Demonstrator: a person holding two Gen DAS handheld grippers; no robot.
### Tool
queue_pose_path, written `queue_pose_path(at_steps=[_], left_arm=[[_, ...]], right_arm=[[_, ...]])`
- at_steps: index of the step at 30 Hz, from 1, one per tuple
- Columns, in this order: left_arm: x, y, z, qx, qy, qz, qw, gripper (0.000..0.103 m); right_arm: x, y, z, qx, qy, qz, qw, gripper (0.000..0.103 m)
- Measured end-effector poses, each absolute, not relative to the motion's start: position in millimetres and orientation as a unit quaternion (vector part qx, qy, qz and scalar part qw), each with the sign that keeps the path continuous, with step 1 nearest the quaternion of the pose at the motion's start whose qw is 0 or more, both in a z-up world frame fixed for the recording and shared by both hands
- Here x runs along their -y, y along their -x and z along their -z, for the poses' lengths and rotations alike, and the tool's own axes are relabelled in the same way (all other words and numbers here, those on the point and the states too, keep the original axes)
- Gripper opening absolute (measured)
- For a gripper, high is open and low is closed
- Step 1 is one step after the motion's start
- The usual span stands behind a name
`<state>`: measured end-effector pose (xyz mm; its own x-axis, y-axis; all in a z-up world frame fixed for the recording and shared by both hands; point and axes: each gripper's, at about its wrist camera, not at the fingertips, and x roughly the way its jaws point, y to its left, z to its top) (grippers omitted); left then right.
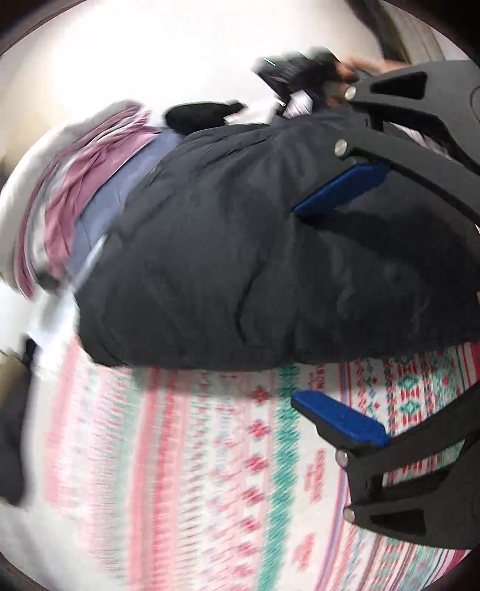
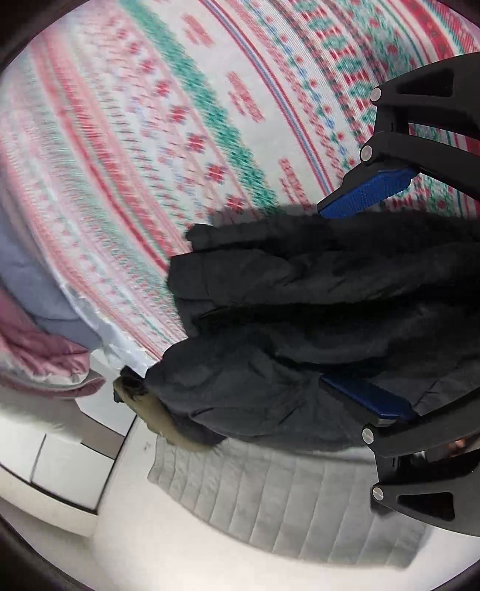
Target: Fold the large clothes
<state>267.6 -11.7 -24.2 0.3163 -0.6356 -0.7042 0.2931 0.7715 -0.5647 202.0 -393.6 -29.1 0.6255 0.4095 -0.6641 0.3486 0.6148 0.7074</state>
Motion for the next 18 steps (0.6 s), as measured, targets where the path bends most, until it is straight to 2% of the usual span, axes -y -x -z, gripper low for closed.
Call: queue_pose_path(at_steps=[3,8,12,15,17,18], left_arm=[[9,-283,50,-0.534,0.248,0.316,0.744,0.099],[13,-289,84,-0.531,0.35,0.351,0.687,0.1],[22,-285,78,-0.52,0.344,0.361,0.694,0.099],[25,-282,71,-0.508,0.339,0.366,0.702,0.089],[26,-281,66,-0.499,0.339,0.369,0.707,0.08],[25,-279,63,-0.494,0.338,0.371,0.711,0.075]], right_arm=[[399,-204,57,-0.439,-0.489,-0.045,0.752,0.087],[400,-205,81,-0.427,-0.529,-0.082,0.729,0.088],[394,-209,78,-0.422,-0.519,-0.087,0.738,0.086],[394,-211,80,-0.418,-0.518,-0.095,0.741,0.074],[392,-216,81,-0.409,-0.529,-0.107,0.736,0.057],[393,-221,84,-0.405,-0.531,-0.109,0.736,0.053]])
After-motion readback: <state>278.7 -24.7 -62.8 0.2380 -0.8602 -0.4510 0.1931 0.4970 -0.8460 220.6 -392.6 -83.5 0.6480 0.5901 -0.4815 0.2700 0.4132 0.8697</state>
